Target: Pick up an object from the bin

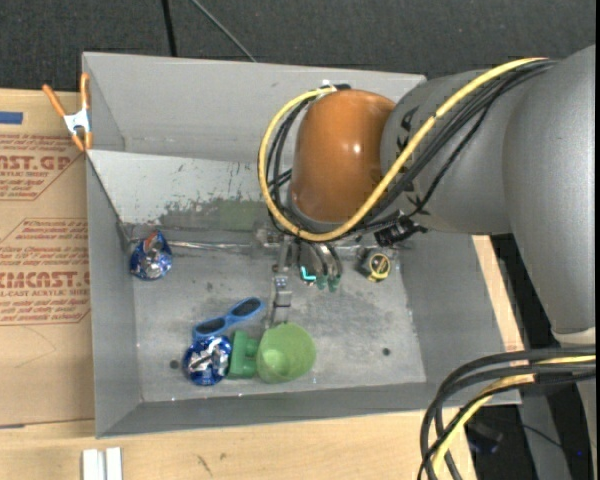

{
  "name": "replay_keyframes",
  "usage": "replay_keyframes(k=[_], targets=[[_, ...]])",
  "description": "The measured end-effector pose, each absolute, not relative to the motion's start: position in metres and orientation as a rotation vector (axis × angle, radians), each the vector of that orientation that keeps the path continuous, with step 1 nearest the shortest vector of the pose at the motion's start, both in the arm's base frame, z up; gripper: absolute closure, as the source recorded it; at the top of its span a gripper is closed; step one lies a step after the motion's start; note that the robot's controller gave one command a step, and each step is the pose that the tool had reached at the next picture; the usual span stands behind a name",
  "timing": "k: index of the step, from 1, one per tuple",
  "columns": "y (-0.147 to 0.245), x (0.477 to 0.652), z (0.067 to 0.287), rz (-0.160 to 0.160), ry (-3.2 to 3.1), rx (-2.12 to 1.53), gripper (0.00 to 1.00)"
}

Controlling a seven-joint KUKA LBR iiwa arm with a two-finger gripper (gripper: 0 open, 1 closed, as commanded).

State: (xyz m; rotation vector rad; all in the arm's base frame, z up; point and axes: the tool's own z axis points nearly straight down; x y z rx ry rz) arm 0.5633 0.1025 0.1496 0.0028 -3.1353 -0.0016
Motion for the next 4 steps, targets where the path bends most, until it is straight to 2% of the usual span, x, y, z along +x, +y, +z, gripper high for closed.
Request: replay_keyframes(k=[1, 2, 3, 4], targets=[[0.120, 0.530, 0.068, 0.000, -3.127, -0.243, 0.00], [0.120, 0.532, 0.072, -0.006, -3.136, -0.244, 1.00], [0.108, 0.534, 0.073, -0.008, -3.120, -0.388, 1.00], [0.113, 0.548, 0.220, -0.007, -3.129, -0.370, 1.00]])
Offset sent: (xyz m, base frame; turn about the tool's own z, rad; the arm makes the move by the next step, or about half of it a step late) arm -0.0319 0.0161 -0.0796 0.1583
